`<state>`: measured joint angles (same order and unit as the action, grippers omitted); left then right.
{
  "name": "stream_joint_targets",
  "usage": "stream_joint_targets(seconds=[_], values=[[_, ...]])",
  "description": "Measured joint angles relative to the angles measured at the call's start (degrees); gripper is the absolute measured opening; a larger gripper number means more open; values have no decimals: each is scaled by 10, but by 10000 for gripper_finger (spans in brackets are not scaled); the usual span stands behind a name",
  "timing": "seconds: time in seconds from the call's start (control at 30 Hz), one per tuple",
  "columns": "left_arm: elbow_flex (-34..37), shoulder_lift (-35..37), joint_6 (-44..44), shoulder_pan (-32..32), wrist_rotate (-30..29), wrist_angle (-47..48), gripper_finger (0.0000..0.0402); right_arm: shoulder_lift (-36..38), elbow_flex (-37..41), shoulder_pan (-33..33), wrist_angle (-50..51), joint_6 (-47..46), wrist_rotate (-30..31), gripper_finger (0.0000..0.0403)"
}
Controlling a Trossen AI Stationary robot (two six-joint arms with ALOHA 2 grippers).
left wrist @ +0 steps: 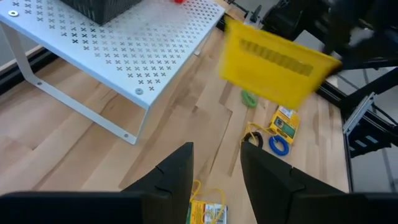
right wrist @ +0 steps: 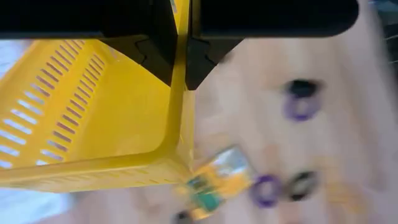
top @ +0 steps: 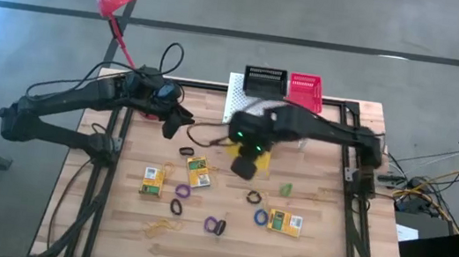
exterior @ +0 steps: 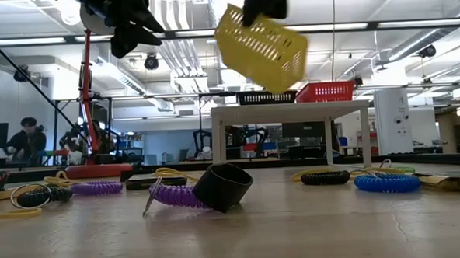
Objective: Pick & Place Office Desk Supplies
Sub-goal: Put the yellow bin on the shelf
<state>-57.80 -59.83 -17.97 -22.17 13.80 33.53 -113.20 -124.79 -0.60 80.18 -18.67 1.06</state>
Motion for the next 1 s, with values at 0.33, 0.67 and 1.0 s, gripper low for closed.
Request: stream_joint_targets(seconds=[0.33, 0.67, 1.0], values=[[1, 1, 2, 0, 0, 29, 138, -58, -28, -29, 4, 148, 153, 13], [1, 1, 0, 0, -1, 29, 138, -62, -15, -46, 2, 201, 215, 13], [0, 1, -4, 0, -2, 27, 138, -66, -13, -79, 47, 208, 214, 13]])
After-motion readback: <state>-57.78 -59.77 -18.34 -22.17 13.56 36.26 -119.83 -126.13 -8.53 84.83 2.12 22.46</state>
